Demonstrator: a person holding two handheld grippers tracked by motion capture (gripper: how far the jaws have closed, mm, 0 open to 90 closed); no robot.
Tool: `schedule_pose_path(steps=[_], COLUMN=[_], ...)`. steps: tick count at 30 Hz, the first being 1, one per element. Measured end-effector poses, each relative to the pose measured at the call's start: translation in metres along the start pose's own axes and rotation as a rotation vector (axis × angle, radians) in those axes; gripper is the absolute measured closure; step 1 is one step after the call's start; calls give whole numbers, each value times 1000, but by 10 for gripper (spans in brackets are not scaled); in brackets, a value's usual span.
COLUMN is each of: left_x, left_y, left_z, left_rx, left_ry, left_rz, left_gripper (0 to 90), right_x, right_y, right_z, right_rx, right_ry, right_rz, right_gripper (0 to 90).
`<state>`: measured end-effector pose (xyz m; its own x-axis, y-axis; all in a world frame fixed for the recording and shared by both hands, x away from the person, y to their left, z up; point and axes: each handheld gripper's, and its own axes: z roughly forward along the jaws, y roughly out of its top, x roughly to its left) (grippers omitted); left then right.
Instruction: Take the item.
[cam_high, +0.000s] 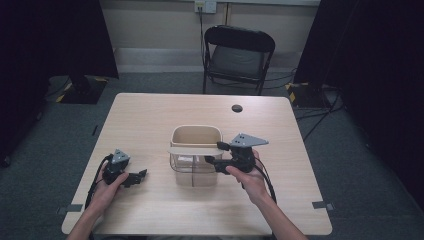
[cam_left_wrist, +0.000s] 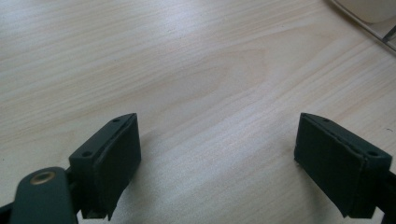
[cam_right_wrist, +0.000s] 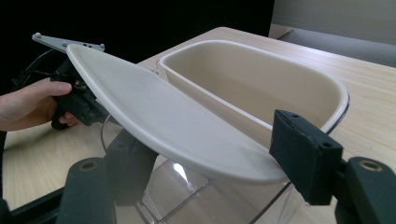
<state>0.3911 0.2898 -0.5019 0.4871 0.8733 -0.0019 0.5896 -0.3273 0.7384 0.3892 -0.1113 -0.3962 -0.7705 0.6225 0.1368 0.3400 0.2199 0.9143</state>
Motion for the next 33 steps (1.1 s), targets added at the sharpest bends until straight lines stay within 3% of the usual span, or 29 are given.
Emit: schedule_pose_path(steps=[19,33], left_x=[0,0], left_y=[0,-1], left_z=[0,-1], left_rx=[0,-1], left_ry=[0,-2], left_rz=[0,-2], left_gripper=[141,142], right_x=[-2,-3], right_y=[8,9], right_z=[2,3], right_rx=[-1,-16], right_ry=[20,17], right_rz=[-7,12], right_gripper=[402,399])
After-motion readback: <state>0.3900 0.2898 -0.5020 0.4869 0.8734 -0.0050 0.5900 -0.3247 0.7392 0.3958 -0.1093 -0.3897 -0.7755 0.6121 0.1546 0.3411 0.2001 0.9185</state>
